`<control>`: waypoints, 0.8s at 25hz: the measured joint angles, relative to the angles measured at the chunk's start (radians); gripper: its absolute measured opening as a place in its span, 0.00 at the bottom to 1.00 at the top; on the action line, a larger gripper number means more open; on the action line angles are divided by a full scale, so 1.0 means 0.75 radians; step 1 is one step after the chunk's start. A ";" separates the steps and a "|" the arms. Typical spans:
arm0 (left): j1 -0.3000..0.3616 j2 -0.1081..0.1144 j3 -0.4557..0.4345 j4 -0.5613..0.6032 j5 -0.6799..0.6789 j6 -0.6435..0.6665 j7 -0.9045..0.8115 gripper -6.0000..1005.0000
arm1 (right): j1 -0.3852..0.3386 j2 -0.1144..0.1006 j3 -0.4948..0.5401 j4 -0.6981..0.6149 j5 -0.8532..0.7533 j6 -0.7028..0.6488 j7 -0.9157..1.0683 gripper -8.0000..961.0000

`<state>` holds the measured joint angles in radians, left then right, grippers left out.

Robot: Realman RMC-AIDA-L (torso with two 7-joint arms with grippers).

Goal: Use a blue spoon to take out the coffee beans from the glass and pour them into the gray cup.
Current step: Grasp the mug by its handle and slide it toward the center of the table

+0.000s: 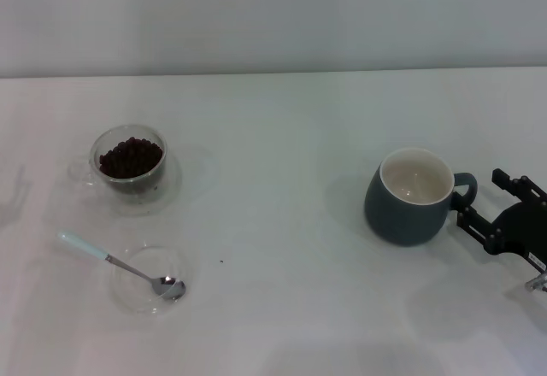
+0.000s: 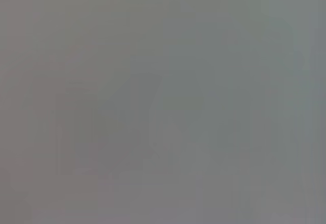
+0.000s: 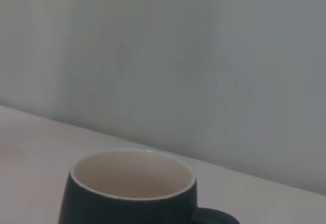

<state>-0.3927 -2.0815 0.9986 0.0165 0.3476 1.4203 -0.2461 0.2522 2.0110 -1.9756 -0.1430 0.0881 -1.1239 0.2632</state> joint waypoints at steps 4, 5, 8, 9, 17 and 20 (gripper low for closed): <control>-0.001 0.000 0.000 0.001 -0.003 -0.013 0.000 0.79 | 0.006 0.000 0.002 -0.006 0.009 0.016 -0.017 0.78; -0.003 0.000 0.000 0.002 -0.003 -0.017 0.000 0.79 | 0.007 0.000 0.002 -0.010 0.010 0.020 -0.020 0.78; -0.004 0.000 0.000 0.003 -0.003 -0.017 0.000 0.79 | 0.009 0.001 0.003 -0.028 0.011 0.044 -0.028 0.78; -0.004 0.000 0.000 0.004 -0.003 -0.017 0.000 0.79 | 0.011 0.001 0.004 -0.033 0.012 0.052 -0.030 0.78; -0.002 -0.001 0.000 0.005 -0.002 -0.017 -0.001 0.79 | 0.029 0.002 0.007 -0.034 0.015 0.066 -0.064 0.77; -0.001 -0.002 0.000 0.003 -0.002 -0.017 -0.001 0.79 | 0.033 0.002 0.022 -0.034 0.015 0.067 -0.084 0.74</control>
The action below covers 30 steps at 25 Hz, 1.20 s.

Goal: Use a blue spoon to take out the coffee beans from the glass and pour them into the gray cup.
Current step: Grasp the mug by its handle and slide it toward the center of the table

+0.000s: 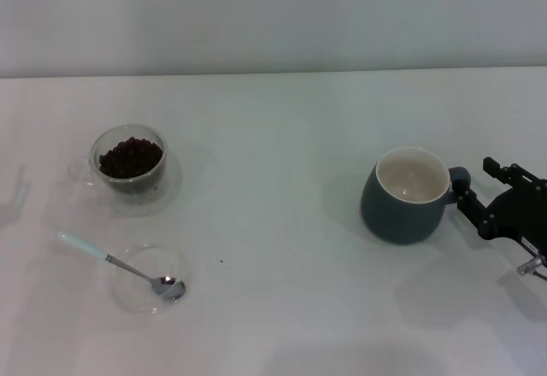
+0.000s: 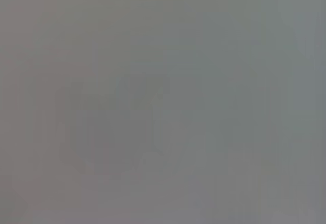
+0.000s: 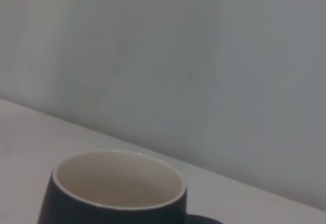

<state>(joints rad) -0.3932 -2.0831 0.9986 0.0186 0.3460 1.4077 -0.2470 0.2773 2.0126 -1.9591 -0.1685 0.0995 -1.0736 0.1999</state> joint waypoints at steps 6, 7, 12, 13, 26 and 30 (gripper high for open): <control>-0.001 -0.001 0.001 -0.008 0.001 0.001 0.000 0.79 | 0.012 0.000 0.003 0.001 -0.001 0.004 -0.011 0.57; -0.002 -0.002 0.002 -0.008 0.001 0.001 0.000 0.79 | 0.013 0.000 0.003 0.001 -0.002 0.004 -0.012 0.54; -0.002 -0.003 0.004 -0.010 0.001 0.002 -0.001 0.79 | 0.023 0.000 -0.002 -0.001 0.000 0.009 -0.012 0.43; -0.001 -0.003 0.005 -0.010 0.001 0.002 -0.001 0.79 | 0.027 0.000 -0.005 -0.001 -0.001 0.015 -0.013 0.43; 0.001 -0.004 0.005 -0.011 0.001 0.001 -0.013 0.79 | 0.063 0.002 -0.018 -0.015 -0.013 0.078 -0.016 0.43; 0.004 -0.005 0.003 -0.011 0.001 0.001 -0.014 0.79 | 0.063 0.002 -0.018 -0.017 -0.014 0.079 -0.041 0.39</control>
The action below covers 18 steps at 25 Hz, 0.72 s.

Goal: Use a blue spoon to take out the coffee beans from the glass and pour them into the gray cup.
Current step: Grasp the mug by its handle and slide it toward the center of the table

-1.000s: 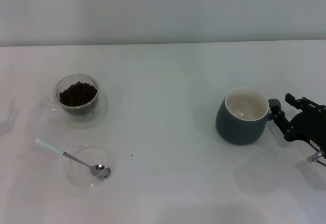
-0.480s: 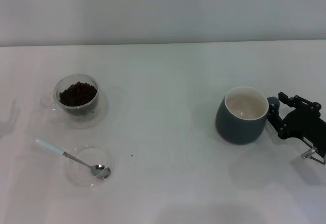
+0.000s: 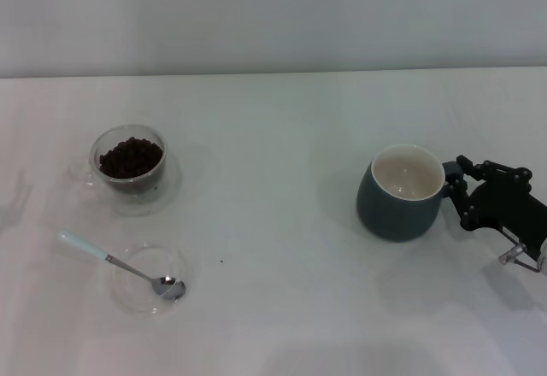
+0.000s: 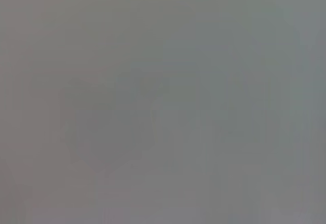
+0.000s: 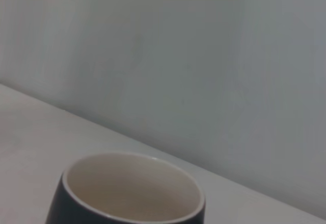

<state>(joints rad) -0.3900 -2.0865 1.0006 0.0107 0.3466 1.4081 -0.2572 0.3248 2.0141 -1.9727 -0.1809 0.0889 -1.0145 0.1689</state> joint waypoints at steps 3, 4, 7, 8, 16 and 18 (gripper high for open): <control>0.000 -0.001 0.000 0.000 0.000 0.000 0.000 0.79 | 0.000 0.000 -0.008 -0.007 0.000 0.002 -0.003 0.27; 0.000 -0.001 0.001 0.000 0.000 0.000 -0.001 0.79 | 0.000 0.000 -0.016 -0.012 0.000 0.002 -0.002 0.22; 0.000 -0.002 0.003 0.000 0.000 0.000 -0.001 0.79 | -0.001 0.001 -0.040 -0.038 0.000 0.008 0.001 0.20; -0.001 -0.002 0.003 0.000 0.000 0.000 -0.001 0.79 | -0.002 0.001 -0.050 -0.046 0.000 0.010 0.002 0.19; -0.005 -0.002 0.004 0.000 0.003 0.000 -0.001 0.79 | -0.001 0.005 -0.138 -0.126 0.007 0.029 0.038 0.16; -0.006 -0.002 0.004 0.000 0.003 0.000 -0.001 0.79 | -0.001 0.006 -0.163 -0.145 0.009 0.030 0.038 0.16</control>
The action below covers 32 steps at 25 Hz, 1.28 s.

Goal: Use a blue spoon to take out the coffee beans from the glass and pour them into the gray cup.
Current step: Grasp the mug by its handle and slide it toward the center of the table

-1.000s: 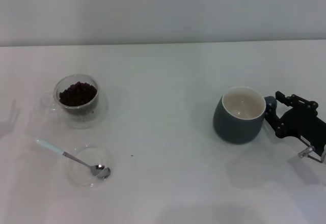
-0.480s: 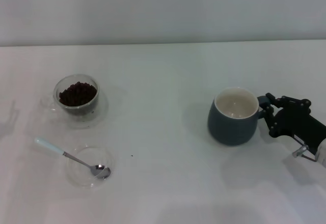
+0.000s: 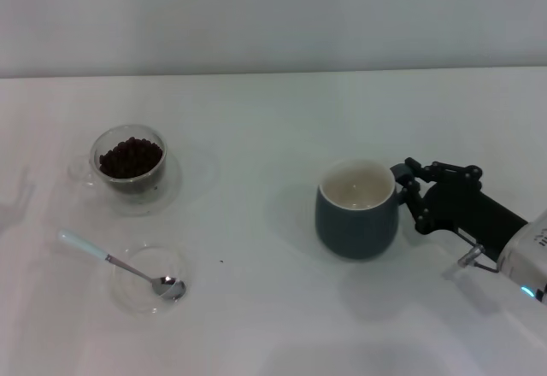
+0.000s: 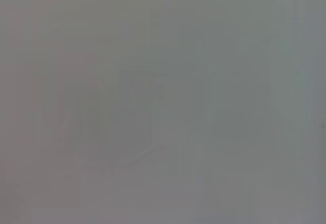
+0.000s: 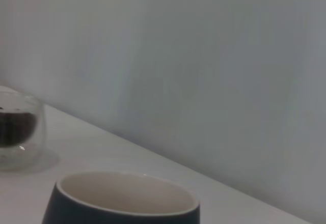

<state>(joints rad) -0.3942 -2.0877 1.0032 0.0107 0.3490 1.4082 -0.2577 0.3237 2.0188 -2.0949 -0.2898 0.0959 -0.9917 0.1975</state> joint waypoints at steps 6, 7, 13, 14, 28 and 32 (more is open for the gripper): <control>0.000 0.000 0.000 0.000 0.001 0.000 0.000 0.79 | 0.007 0.004 -0.082 -0.051 0.003 0.015 0.002 0.16; 0.000 0.000 0.000 0.000 0.001 0.000 0.000 0.79 | 0.011 0.005 -0.100 -0.061 0.003 0.022 0.002 0.16; 0.000 -0.002 0.002 -0.002 0.005 0.000 -0.018 0.79 | 0.021 0.007 -0.197 -0.129 0.003 0.056 0.000 0.17; 0.000 -0.002 0.002 -0.002 0.006 0.000 -0.026 0.79 | 0.023 0.008 -0.209 -0.137 0.003 0.058 -0.001 0.17; 0.005 -0.002 0.002 -0.004 0.013 0.004 -0.037 0.79 | 0.043 0.008 -0.291 -0.164 -0.006 0.070 -0.010 0.18; 0.011 -0.002 0.002 -0.004 0.013 0.011 -0.037 0.79 | 0.052 0.008 -0.308 -0.164 -0.009 0.084 -0.023 0.19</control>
<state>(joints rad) -0.3857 -2.0892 1.0046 0.0076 0.3590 1.4167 -0.2854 0.3630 2.0248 -2.3257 -0.4129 0.0893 -0.9285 0.1799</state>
